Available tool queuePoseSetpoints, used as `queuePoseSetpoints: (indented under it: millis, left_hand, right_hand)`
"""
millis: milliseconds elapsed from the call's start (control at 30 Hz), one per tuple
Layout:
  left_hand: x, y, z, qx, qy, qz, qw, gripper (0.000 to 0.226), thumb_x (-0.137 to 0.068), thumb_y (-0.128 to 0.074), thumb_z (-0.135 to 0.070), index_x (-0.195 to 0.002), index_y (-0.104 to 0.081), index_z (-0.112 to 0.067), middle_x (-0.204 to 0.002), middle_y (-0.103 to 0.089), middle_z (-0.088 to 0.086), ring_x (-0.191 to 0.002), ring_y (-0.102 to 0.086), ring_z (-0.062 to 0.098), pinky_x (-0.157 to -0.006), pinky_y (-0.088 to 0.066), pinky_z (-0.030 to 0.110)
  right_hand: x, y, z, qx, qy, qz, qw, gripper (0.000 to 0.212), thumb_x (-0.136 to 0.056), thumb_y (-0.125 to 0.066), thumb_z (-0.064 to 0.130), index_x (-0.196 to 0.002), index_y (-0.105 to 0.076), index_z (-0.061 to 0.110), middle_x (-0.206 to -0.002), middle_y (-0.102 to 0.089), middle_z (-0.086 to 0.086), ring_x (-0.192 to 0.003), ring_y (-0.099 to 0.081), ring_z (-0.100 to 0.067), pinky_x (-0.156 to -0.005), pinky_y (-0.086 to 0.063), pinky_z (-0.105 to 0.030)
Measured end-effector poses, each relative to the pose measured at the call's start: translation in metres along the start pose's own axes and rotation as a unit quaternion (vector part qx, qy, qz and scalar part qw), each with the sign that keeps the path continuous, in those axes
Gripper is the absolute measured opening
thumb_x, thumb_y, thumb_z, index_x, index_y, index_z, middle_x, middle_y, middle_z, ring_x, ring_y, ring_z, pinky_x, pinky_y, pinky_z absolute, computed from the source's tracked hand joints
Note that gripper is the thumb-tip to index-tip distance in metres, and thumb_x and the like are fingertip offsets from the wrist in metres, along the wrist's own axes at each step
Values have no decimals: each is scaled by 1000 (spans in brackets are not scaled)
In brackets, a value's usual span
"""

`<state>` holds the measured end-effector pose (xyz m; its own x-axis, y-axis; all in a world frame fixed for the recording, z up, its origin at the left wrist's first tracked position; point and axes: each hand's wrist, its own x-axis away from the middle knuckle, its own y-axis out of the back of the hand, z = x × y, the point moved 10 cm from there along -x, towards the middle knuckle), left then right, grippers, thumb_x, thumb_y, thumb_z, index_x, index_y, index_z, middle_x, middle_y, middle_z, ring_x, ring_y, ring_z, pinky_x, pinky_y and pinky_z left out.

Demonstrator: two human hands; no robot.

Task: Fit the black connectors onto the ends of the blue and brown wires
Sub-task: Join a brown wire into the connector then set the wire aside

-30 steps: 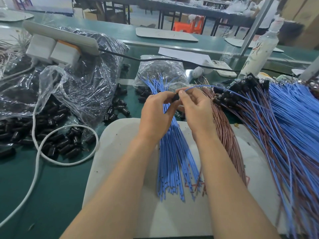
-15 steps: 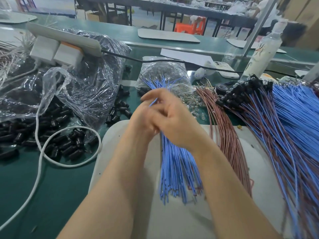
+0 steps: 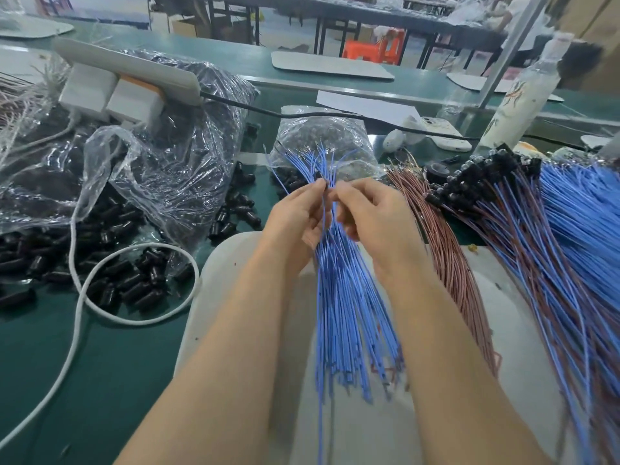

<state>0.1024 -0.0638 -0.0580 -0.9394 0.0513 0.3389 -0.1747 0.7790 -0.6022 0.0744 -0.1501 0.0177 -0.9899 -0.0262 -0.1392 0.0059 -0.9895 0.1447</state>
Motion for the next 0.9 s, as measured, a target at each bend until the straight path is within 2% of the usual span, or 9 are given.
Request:
queuePoseSetpoints:
  millis: [67, 133, 233, 367, 567, 700, 900]
  left_hand:
    - [-2, 0, 1, -1, -8, 14, 1000, 11, -96, -53, -20, -86, -57, -17, -79, -58, -6, -53, -56, -2, -54, -44, 11]
    - [0, -4, 0, 16, -14, 19, 1000, 9, -95, -53, -19, -88, -57, -17, -76, -59, -6, -53, -57, -2, -55, -44, 12]
    - [7, -9, -4, 11, -22, 34, 999, 10, -95, -53, -16, -85, -56, -16, -57, -64, -11, -47, -58, -3, -48, -45, 11]
    - [14, -12, -9, -19, -42, 43, 998, 15, -96, -51, -15, -82, -55, -17, -49, -62, -14, -44, -57, -4, -46, -44, 10]
    - [22, -15, -15, -31, -58, 44, 997, 20, -96, -49, -13, -77, -53, -16, -45, -59, -13, -40, -54, -3, -43, -42, 9]
    - [26, -16, -18, -41, -68, 39, 996, 21, -96, -48, -13, -76, -53, -16, -44, -58, -14, -40, -54, -4, -43, -41, 9]
    - [30, -16, -21, -30, -73, 30, 996, 20, -96, -49, -13, -77, -53, -15, -44, -58, -13, -40, -54, -4, -42, -41, 9]
  right_hand:
    - [-7, 23, -16, 122, -10, -79, 989, 16, -91, -58, 21, -76, -62, 19, -71, -65, 3, -74, -63, -15, -77, -54, -42]
    - [-11, 20, -28, 152, -35, -59, 986, 14, -91, -59, 25, -79, -64, 20, -80, -70, 0, -83, -66, -16, -86, -52, -43]
    - [-12, 10, -32, 181, -30, -35, 982, 16, -91, -61, 28, -87, -69, 15, -84, -72, -2, -83, -67, -16, -85, -52, -38]
    - [-11, 2, -29, 158, -13, -26, 987, 19, -94, -57, 21, -85, -71, 11, -73, -69, 4, -68, -60, -6, -73, -48, -27]
    - [-12, 6, -31, 170, -8, -36, 985, 16, -91, -61, 18, -80, -70, 11, -76, -71, -5, -79, -67, -23, -85, -51, -42]
    - [-13, 7, -33, 172, -14, -38, 984, 14, -90, -63, 19, -82, -71, 10, -77, -71, -6, -81, -67, -23, -86, -51, -44]
    - [-13, 5, -32, 171, -8, -24, 985, 16, -89, -63, 15, -75, -68, 15, -72, -70, -4, -75, -66, -20, -87, -51, -45]
